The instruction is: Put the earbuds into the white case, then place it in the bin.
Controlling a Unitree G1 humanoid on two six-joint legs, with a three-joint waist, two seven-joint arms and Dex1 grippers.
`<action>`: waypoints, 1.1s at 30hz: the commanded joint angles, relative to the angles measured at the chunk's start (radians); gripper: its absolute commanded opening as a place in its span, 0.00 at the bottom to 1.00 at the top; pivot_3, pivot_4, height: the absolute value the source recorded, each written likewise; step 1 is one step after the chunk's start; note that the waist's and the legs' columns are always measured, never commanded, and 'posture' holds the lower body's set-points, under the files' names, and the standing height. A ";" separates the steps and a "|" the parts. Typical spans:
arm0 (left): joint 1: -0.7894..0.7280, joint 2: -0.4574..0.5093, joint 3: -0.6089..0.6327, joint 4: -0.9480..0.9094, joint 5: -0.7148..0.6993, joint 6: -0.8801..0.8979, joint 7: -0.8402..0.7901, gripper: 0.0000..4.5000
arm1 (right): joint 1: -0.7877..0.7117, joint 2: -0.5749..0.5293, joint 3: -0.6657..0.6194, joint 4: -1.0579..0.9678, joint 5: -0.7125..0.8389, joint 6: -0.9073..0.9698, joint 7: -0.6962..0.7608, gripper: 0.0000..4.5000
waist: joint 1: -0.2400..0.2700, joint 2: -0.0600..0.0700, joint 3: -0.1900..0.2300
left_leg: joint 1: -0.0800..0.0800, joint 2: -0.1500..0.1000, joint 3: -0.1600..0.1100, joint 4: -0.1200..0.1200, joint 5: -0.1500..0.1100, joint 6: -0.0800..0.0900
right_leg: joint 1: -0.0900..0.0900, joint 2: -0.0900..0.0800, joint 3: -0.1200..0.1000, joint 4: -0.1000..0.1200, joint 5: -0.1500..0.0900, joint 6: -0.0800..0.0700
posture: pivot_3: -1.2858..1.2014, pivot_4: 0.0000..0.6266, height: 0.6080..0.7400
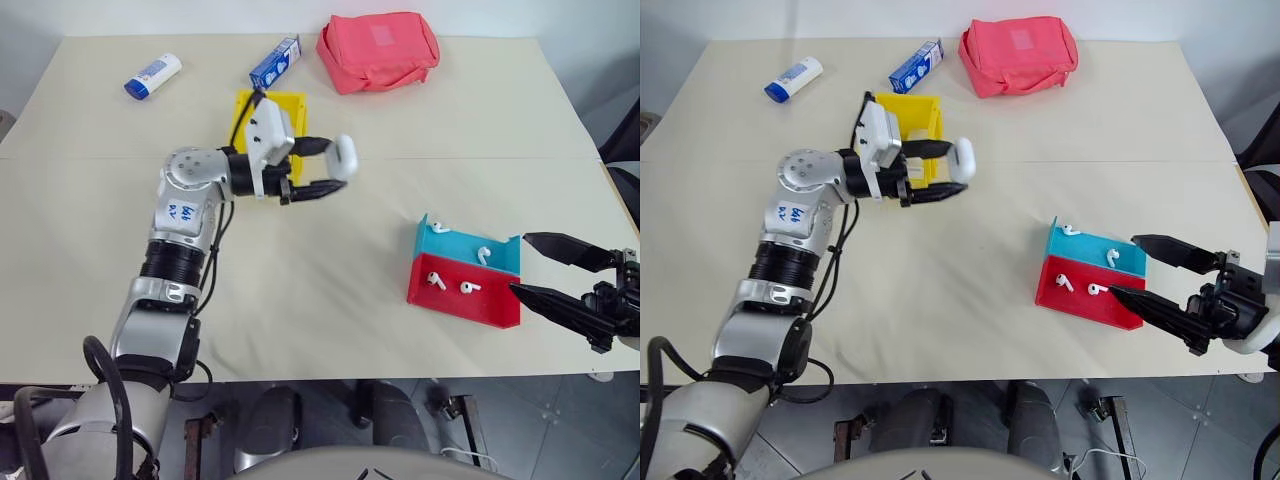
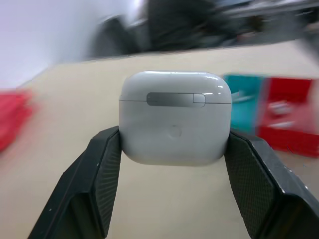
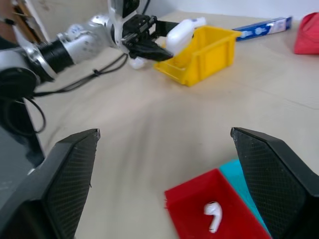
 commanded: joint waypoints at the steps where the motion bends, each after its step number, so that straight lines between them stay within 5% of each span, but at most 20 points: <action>1: -0.079 0.024 0.028 0.095 0.070 0.003 0.173 0.61 | -0.014 -0.011 0.007 -0.008 -0.008 -0.029 -0.019 0.99 | 0.002 0.000 0.000 | 0.000 0.000 0.000 0.000 0.000 0.000 | 0.000 0.000 0.000 0.000 0.000 0.000 | 0.52 0.24 1.00; 9: -0.217 0.049 -0.019 0.398 0.234 0.015 0.428 0.61 | -0.018 -0.011 0.030 -0.025 -0.015 -0.045 -0.044 0.99 | 0.004 0.000 0.000 | 0.000 -0.001 0.001 0.000 0.000 0.000 | 0.000 0.000 0.000 0.000 0.000 0.000 | 0.52 0.24 1.00; 15: -0.225 0.058 -0.006 0.413 0.221 0.029 0.375 0.99 | -0.030 -0.034 0.028 -0.013 -0.014 -0.048 -0.032 1.00 | 0.000 -0.001 0.001 | 0.000 -0.001 0.002 -0.001 0.000 0.000 | -0.001 0.000 0.000 0.001 0.000 0.000 | 0.52 0.24 1.00; 19: -0.098 0.130 0.087 0.164 0.045 -0.121 0.110 0.99 | -0.044 -0.086 0.022 0.055 -0.030 -0.057 0.037 1.00 | -0.007 -0.002 0.001 | 0.000 0.000 0.003 -0.001 0.000 -0.002 | -0.002 0.000 0.001 0.002 0.000 0.000 | 0.52 0.24 1.00; 27: 0.190 0.230 0.174 -0.268 -0.223 0.140 -0.140 0.99 | -0.108 -0.158 0.107 0.223 -0.121 -0.118 0.170 1.00 | -0.016 -0.001 0.001 | 0.009 0.001 0.004 -0.002 -0.001 -0.004 | 0.003 -0.001 0.000 0.004 -0.002 -0.003 | 0.52 0.24 1.00; 33: 0.401 0.333 0.254 -0.302 -0.281 0.109 -0.241 0.99 | -0.160 -0.228 0.214 0.390 -0.249 -0.228 0.329 1.00 | -0.027 0.000 0.002 | 0.010 0.002 0.005 -0.004 -0.001 -0.005 | 0.003 0.000 0.000 0.006 -0.003 -0.006 | 0.52 0.24 1.00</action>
